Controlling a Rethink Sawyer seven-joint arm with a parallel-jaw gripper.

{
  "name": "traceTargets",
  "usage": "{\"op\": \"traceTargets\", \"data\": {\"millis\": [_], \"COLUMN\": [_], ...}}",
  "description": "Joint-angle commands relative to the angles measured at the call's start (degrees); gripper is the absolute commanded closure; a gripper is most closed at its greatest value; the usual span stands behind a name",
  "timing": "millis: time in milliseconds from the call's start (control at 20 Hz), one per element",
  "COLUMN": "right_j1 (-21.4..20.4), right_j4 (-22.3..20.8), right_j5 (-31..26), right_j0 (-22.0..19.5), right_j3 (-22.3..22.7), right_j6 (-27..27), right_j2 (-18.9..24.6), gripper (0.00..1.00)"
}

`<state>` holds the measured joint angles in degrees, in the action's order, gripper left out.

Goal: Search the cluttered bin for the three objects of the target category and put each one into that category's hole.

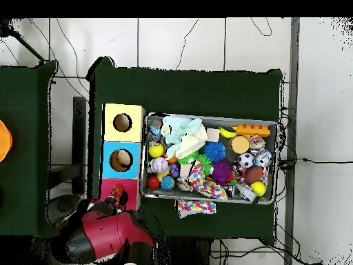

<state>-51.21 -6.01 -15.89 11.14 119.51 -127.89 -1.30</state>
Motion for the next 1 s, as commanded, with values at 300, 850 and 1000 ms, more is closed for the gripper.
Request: {"op": "traceTargets", "data": {"millis": [300,850,1000], "right_j1": [5.84,8.08,9.62], "right_j4": [-2.51,-1.92,-2.26], "right_j5": [6.68,8.06,9.59], "right_j0": [-0.39,1.60,1.42], "right_j3": [-1.90,-3.53,-4.51], "right_j6": [-5.16,-5.28,-4.95], "right_j2": [-0.04,-1.87,-2.31], "gripper": [1.00,1.00,1.00]}}
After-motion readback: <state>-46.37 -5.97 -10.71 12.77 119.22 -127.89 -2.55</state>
